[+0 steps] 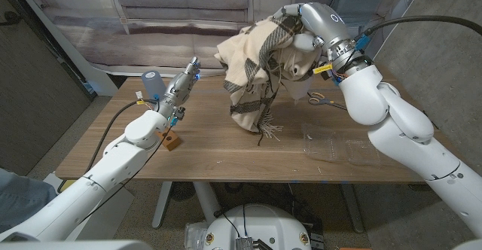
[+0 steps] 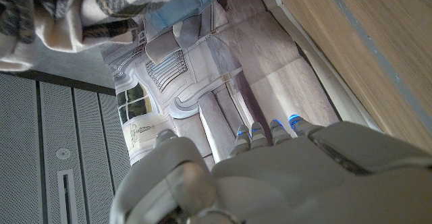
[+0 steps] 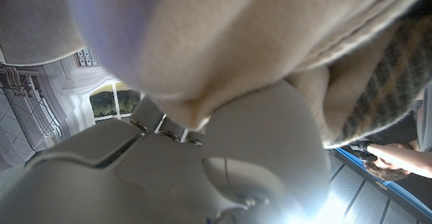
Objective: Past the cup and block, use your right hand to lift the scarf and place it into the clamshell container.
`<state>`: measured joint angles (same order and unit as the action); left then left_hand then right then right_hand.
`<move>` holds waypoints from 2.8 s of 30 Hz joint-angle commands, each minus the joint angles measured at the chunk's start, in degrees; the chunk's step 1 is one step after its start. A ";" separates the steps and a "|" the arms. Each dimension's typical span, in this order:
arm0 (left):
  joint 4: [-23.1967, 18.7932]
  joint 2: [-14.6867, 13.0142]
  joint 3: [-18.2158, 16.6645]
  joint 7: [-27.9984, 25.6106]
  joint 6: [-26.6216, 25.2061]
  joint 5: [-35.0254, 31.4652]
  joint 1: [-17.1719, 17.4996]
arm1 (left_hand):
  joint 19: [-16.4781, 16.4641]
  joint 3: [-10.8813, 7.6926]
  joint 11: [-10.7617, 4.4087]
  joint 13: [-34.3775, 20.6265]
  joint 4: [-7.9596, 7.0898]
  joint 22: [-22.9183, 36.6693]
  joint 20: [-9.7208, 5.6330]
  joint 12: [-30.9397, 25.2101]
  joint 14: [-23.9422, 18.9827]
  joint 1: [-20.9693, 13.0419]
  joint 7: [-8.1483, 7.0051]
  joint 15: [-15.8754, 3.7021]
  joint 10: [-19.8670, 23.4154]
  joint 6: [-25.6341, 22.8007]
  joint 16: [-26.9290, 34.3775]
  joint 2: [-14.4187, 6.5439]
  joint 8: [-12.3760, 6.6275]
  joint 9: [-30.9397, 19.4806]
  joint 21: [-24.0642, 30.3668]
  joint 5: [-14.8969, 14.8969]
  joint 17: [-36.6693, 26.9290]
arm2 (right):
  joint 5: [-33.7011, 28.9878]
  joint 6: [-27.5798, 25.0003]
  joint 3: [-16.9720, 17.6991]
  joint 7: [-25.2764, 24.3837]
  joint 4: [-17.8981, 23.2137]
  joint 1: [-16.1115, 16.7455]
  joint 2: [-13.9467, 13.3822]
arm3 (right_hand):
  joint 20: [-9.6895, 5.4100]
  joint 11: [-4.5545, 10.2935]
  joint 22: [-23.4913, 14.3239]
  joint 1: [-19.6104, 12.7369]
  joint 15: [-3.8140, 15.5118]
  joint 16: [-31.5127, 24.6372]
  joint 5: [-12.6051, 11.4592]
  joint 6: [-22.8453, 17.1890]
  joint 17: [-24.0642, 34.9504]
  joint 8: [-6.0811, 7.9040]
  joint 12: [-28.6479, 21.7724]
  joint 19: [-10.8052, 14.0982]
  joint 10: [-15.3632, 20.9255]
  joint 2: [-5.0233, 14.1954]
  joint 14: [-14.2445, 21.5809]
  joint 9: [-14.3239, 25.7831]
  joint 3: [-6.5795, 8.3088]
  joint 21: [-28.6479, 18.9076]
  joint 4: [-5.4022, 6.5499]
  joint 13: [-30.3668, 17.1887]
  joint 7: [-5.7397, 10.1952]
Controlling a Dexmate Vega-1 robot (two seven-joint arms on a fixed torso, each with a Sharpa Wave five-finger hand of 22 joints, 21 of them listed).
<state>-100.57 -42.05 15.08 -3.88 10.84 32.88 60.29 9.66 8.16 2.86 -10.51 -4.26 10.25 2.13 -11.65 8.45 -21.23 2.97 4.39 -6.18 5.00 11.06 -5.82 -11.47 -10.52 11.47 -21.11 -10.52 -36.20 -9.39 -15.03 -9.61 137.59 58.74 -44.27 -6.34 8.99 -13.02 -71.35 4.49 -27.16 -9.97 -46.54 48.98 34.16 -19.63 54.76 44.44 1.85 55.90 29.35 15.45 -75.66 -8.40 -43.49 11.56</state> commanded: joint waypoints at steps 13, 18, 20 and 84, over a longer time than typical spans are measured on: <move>1.93 0.45 1.50 1.68 0.13 0.21 -2.47 | 6.37 0.42 0.21 -0.23 0.00 0.29 0.03 0.03 -0.02 -0.87 0.02 -0.05 -0.18 0.09 -0.11 0.14 0.14 -0.28 0.14 0.34 -0.09 | 1.47 -5.17 4.87 1.76 5.36 2.94 -1.22 | -6.49 0.15 0.23 -4.72 8.54 0.11 -0.35 -0.67 0.47 0.08 0.57 -2.91 0.70 5.48 9.30 0.14 0.42 -1.18 0.14 -0.69 0.03; 2.13 0.38 1.41 1.83 0.05 0.54 -2.55 | 6.38 0.44 0.21 -0.23 0.00 0.29 0.02 0.02 -0.07 -0.90 0.01 -0.05 -0.17 0.05 -0.09 0.11 0.13 -0.28 0.13 0.34 -0.09 | 1.40 -6.02 5.68 1.87 6.16 3.53 -1.35 | -6.51 0.13 0.38 -4.68 8.54 0.14 -0.36 -0.74 0.40 0.14 0.80 -3.02 0.89 5.47 9.39 0.27 0.37 -1.44 0.15 -0.71 0.02; 2.05 0.31 1.39 1.80 -0.19 0.65 -2.61 | 6.38 0.45 0.20 -0.23 -0.01 0.29 0.02 0.02 -0.04 -0.91 0.02 -0.05 -0.17 0.04 -0.10 0.11 0.12 -0.28 0.13 0.34 -0.09 | 1.34 -6.36 5.96 1.88 6.46 3.73 -1.35 | -6.51 0.16 0.49 -4.70 8.55 0.18 -0.39 -0.66 0.38 0.05 0.94 -3.10 0.95 5.52 9.37 0.22 0.39 -1.51 0.15 -0.69 0.02; 9.17 3.93 6.69 6.73 -0.64 -0.45 -11.55 | 6.44 1.00 0.27 -0.23 -0.14 0.29 0.02 0.03 0.03 -1.26 0.00 -0.03 -0.18 -0.07 -0.12 -0.15 0.10 -0.29 0.13 0.41 -0.09 | -4.40 -11.55 21.90 2.29 16.62 21.58 6.01 | -6.57 0.18 1.53 -4.66 8.44 0.20 -0.41 -0.92 0.53 -0.47 3.38 -4.09 2.10 5.54 9.27 0.38 0.22 -3.67 0.11 -2.29 0.04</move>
<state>-92.76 -38.56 20.91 1.61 10.51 32.52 50.38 9.66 8.77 2.86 -10.51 -4.41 10.25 2.13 -11.65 8.45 -21.75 2.97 4.39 -6.18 5.01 11.06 -5.74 -11.47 -10.52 11.47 -20.73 -10.52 -38.18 -20.45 5.10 -7.31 152.50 77.92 -40.58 -6.34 9.19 -11.44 -71.20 4.49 -26.54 -10.19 -47.10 49.21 33.66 -16.39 54.75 46.09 1.99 55.90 29.64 15.39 -79.01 -8.43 -45.53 11.65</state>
